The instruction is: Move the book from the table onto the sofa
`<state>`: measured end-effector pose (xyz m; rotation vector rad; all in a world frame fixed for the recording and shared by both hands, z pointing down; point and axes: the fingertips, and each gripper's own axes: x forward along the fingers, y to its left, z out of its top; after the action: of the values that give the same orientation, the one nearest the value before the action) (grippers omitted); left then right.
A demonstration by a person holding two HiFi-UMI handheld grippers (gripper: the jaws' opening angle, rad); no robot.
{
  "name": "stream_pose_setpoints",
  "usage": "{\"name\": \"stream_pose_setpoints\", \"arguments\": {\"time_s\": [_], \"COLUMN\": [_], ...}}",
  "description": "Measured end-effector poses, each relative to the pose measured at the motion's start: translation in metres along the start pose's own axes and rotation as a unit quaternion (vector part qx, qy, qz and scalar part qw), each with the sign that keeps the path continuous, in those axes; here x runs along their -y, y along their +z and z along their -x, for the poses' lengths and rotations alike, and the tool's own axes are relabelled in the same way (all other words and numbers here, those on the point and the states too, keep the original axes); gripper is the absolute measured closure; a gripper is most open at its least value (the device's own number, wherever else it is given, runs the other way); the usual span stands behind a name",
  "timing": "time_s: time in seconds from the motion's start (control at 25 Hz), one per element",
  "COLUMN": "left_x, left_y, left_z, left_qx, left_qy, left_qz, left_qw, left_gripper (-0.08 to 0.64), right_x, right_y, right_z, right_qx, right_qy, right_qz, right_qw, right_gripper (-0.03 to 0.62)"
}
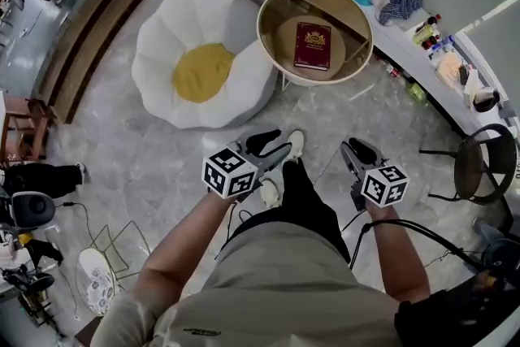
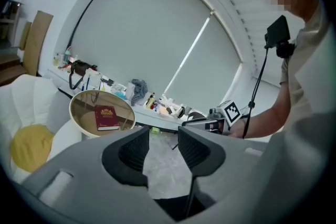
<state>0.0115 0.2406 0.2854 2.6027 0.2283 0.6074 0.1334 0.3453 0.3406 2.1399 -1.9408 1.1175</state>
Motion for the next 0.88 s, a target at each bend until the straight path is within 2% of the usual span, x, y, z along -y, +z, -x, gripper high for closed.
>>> {"name": "stream_pose_setpoints", "arguments": {"time_s": [0.24, 0.48, 0.68, 0.88], "left_x": [-0.115, -0.219, -0.301, -0.382], "left_y": [0.011, 0.015, -0.002, -0.025], "left_z": [-0.071, -0.157, -0.236, -0.308], "left_qx": [-0.042, -0.098, -0.111, -0.141], "left_qy": [0.022, 0.027, 0.018, 0.042], "left_qz": [0.039, 0.093, 0.162, 0.185], "left_qw": [0.9981, 0.9905, 0.9804, 0.9716], "left_gripper": [0.391, 0.37, 0.328, 0.313], "right_x": [0.091, 0.191, 0.264, 0.322], "right_y": [0.04, 0.064, 0.059, 0.042], "right_z": [-0.125, -0.239, -0.321, -0.386], "right_qx": [-0.013, -0.053, -0.079, -0.1], "right_qy": [-0.004, -0.017, -0.027, -0.029], "right_qz": [-0.043, -0.082, -0.122, -0.147], "right_qw": [0.999, 0.995, 0.989, 0.984], "right_gripper": [0.471, 0.456, 0.421, 0.41]}}
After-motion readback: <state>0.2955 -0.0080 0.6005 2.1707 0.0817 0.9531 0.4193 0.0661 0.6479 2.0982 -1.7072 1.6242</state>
